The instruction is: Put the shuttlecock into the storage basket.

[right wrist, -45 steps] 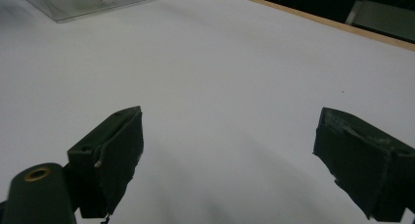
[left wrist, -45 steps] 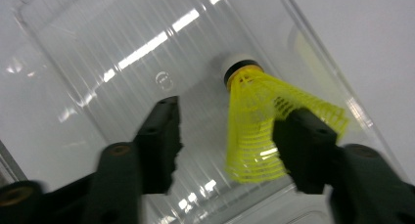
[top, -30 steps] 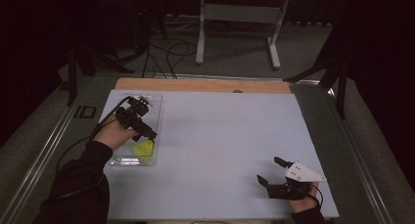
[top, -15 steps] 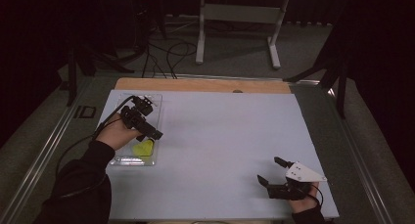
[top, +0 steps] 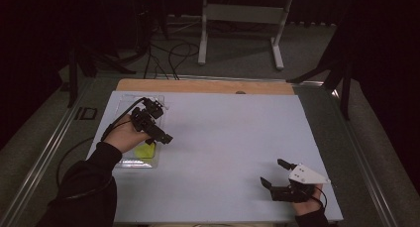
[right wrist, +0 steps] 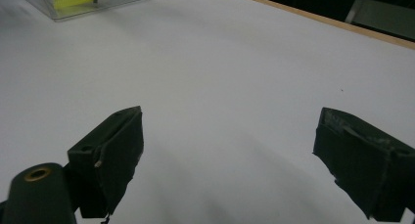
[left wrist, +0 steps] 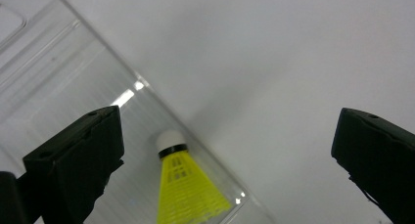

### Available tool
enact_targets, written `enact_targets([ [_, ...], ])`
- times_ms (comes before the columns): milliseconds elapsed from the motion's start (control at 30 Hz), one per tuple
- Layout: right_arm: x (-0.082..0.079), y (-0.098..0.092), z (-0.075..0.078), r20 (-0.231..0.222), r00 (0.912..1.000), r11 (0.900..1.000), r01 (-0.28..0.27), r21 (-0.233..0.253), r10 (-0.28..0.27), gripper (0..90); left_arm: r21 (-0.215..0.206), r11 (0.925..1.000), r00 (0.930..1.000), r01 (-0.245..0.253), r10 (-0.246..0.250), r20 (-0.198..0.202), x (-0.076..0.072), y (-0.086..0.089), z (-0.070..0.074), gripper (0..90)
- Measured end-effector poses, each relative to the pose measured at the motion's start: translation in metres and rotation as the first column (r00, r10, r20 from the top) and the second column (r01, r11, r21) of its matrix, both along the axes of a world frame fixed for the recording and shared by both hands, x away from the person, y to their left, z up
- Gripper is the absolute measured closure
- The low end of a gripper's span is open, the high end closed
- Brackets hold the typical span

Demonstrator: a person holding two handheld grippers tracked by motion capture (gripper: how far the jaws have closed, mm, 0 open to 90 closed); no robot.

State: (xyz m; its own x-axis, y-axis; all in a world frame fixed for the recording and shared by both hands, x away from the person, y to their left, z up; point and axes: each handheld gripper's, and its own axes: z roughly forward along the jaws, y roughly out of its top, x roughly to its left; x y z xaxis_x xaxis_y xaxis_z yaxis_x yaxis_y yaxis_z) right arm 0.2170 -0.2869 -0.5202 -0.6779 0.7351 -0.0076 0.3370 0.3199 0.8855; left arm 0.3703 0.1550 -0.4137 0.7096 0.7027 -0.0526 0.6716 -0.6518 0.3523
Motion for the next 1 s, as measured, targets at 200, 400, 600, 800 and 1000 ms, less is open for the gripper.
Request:
enact_targets([
  [200, 0.0, 0.0, 0.0, 0.001, 1.0, 1.0, 0.001, 0.0, -0.001, 11.5, -0.02, 0.9992, 0.9994, 0.034, -0.034, 0.006, -0.003, -0.012, 0.005, 0.0],
  [400, 0.0, 0.0, 0.0, -0.002, 1.0, 1.0, -0.001, 0.001, 0.001, 11.5, -0.032, 0.9965, 0.997, 0.077, -0.077, 0.01, -0.008, -0.026, 0.007, 0.0],
  [600, 0.0, 0.0, -0.001, -0.004, 1.0, 1.0, -0.002, 0.002, 0.002, 11.5, -0.064, 0.989, 0.9908, 0.134, -0.132, 0.03, -0.014, -0.04, 0.008, 0.0],
  [800, 0.0, 0.0, 0.0, -0.001, 1.0, 1.0, -0.002, 0.003, 0.002, 11.5, -0.082, 0.9804, 0.9837, 0.18, -0.178, 0.029, -0.019, -0.053, 0.004, 0.0],
  [1000, 0.0, 0.0, 0.0, 0.0, 1.0, 1.0, -0.001, 0.003, 0.001, 11.5, -0.092, 0.968, 0.9723, 0.234, -0.232, 0.028, -0.027, -0.065, -0.005, 0.0],
])
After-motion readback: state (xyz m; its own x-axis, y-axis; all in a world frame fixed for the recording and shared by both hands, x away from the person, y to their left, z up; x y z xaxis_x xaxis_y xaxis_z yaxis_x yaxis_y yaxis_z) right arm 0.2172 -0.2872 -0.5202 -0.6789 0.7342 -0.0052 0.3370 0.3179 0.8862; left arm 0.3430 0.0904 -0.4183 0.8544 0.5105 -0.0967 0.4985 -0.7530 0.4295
